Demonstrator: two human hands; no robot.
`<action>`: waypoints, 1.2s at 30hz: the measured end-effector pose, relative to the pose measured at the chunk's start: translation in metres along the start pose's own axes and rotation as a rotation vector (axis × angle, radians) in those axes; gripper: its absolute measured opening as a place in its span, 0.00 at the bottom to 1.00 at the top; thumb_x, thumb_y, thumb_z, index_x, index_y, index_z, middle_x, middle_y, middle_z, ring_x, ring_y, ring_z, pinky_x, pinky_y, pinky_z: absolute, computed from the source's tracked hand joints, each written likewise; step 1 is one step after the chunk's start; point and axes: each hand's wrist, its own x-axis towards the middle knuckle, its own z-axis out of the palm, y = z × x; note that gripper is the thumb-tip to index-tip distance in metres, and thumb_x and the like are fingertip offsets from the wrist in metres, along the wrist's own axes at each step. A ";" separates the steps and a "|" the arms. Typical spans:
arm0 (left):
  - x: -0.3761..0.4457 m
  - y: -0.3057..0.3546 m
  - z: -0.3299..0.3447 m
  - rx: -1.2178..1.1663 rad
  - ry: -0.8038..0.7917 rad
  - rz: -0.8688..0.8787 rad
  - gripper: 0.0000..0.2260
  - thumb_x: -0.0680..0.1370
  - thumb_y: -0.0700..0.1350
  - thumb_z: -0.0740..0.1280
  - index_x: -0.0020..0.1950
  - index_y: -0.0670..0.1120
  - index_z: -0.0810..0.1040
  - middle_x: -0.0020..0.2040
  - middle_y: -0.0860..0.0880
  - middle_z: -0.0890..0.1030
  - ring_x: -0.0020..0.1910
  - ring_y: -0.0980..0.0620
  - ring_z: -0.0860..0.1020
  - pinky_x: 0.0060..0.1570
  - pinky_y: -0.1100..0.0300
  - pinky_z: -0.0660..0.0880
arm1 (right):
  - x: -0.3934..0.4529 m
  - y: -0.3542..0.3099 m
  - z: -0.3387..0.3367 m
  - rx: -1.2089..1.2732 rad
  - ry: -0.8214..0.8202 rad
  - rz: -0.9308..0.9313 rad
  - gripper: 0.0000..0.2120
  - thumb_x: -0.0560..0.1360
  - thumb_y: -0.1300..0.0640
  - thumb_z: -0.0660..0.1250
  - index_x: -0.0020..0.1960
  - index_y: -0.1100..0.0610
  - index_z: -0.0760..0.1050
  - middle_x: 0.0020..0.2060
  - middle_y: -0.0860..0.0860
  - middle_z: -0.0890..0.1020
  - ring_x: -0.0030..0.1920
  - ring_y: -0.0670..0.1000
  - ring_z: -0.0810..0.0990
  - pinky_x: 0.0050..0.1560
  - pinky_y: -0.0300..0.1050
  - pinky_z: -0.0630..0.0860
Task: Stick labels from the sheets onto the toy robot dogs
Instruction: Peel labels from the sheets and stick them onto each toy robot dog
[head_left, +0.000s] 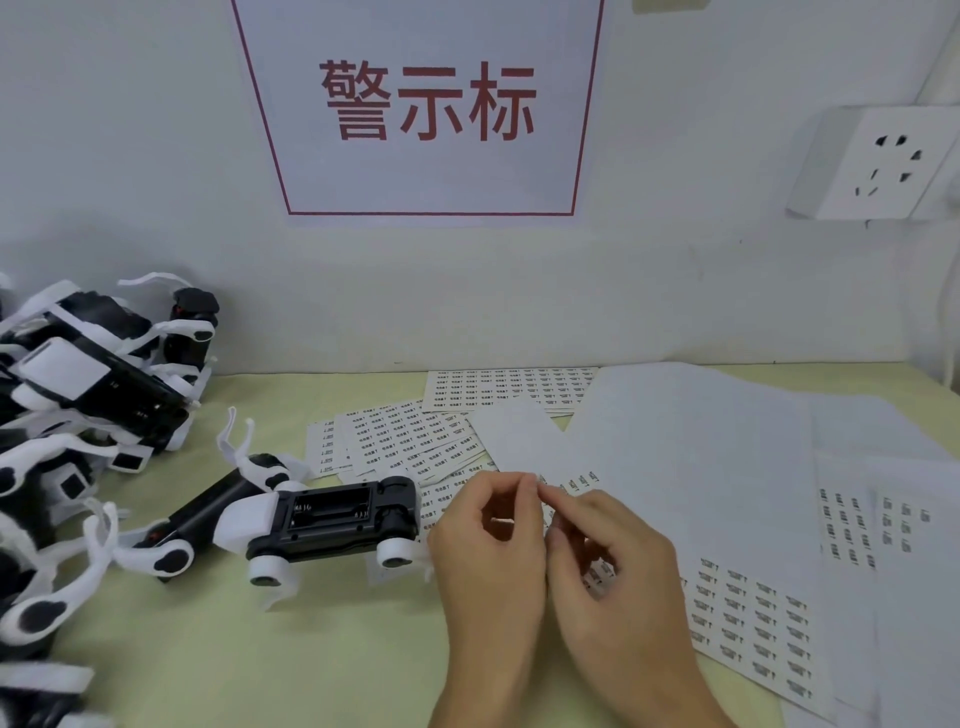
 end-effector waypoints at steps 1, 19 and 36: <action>-0.001 0.001 0.000 -0.010 -0.017 0.000 0.10 0.78 0.38 0.69 0.40 0.49 0.83 0.36 0.54 0.84 0.37 0.55 0.82 0.38 0.64 0.77 | 0.000 0.000 0.000 0.004 -0.007 0.012 0.18 0.73 0.61 0.65 0.60 0.49 0.82 0.39 0.45 0.80 0.40 0.49 0.80 0.38 0.35 0.75; -0.001 0.007 -0.001 -0.100 -0.242 -0.094 0.11 0.77 0.34 0.68 0.42 0.50 0.83 0.40 0.51 0.85 0.42 0.53 0.82 0.41 0.64 0.78 | 0.009 0.000 -0.016 0.275 0.065 0.283 0.07 0.75 0.65 0.69 0.42 0.55 0.79 0.34 0.49 0.82 0.35 0.44 0.79 0.36 0.34 0.75; 0.002 0.008 -0.001 -0.153 -0.195 -0.149 0.11 0.75 0.37 0.72 0.39 0.53 0.86 0.36 0.50 0.85 0.37 0.57 0.82 0.37 0.67 0.75 | 0.011 0.005 -0.011 0.245 0.130 0.318 0.06 0.76 0.61 0.71 0.43 0.51 0.81 0.33 0.50 0.82 0.33 0.45 0.81 0.35 0.35 0.77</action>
